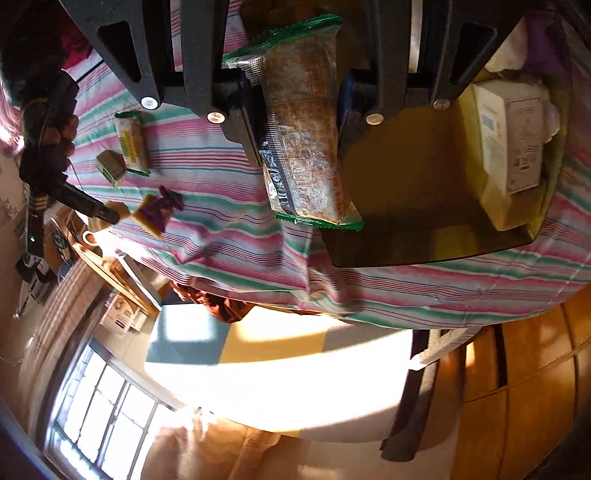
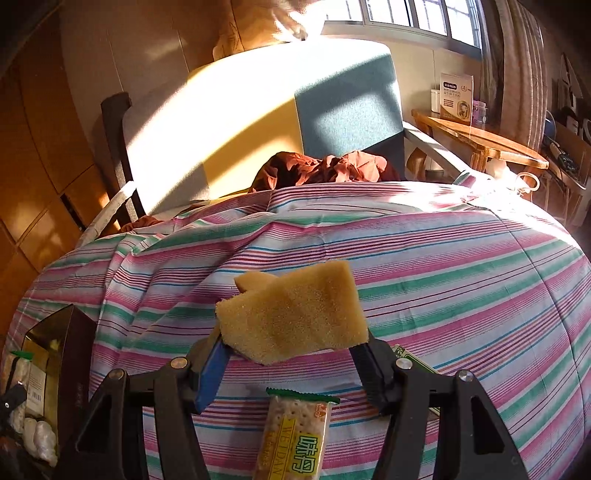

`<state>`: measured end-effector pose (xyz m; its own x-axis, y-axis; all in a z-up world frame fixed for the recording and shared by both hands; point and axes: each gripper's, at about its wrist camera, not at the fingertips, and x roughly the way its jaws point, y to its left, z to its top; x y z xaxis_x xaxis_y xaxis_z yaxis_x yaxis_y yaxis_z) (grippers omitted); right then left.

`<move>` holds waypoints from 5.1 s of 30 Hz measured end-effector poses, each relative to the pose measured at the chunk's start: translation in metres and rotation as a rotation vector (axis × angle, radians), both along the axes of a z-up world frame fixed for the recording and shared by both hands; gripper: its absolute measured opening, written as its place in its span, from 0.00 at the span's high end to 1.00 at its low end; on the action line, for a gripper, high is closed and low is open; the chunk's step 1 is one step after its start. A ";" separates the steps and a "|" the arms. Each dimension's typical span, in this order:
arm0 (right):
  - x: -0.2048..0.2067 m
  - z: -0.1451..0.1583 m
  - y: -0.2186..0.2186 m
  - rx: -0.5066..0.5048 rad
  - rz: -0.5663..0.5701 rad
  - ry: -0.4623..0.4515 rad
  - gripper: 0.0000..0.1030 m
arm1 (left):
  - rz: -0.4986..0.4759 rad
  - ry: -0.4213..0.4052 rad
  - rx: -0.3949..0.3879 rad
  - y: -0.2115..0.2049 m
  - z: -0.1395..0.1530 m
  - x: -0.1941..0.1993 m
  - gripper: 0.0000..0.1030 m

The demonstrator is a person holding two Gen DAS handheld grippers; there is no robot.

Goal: Organize objects
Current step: 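Place the cracker packet in the tray with the left tool while the right tool carries the sponge, then lower the yellow sponge into the gold tray and open the right tool, then move both tools back from the tray to the remaining items, then grasp the purple packet with the left tool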

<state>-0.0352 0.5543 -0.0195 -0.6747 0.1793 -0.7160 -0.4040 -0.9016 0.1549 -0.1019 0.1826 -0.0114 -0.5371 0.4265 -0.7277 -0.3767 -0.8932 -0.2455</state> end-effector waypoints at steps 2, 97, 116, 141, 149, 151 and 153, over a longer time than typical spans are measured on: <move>0.000 0.003 -0.007 0.016 0.019 0.009 0.39 | 0.048 -0.029 -0.022 -0.024 -0.005 -0.017 0.65; 0.008 0.029 -0.308 0.151 0.389 -0.024 0.22 | 0.240 0.100 -0.143 -0.172 0.005 0.092 0.25; 0.056 0.006 -0.039 -0.022 -0.131 -0.089 0.22 | 0.095 0.095 -0.165 -0.103 0.007 0.081 0.25; 0.108 -0.027 0.063 -0.444 -0.460 0.049 0.22 | -0.387 0.118 -0.166 0.175 -0.016 0.029 0.26; 0.106 -0.031 0.067 -0.520 -0.435 0.063 0.22 | -0.497 0.172 -0.230 0.245 -0.048 -0.005 0.27; 0.106 -0.030 0.067 -0.536 -0.426 0.075 0.22 | -0.510 0.150 -0.220 0.256 -0.053 -0.014 0.28; 0.106 -0.031 0.067 -0.545 -0.422 0.078 0.22 | -0.524 0.160 -0.218 0.267 -0.056 -0.019 0.28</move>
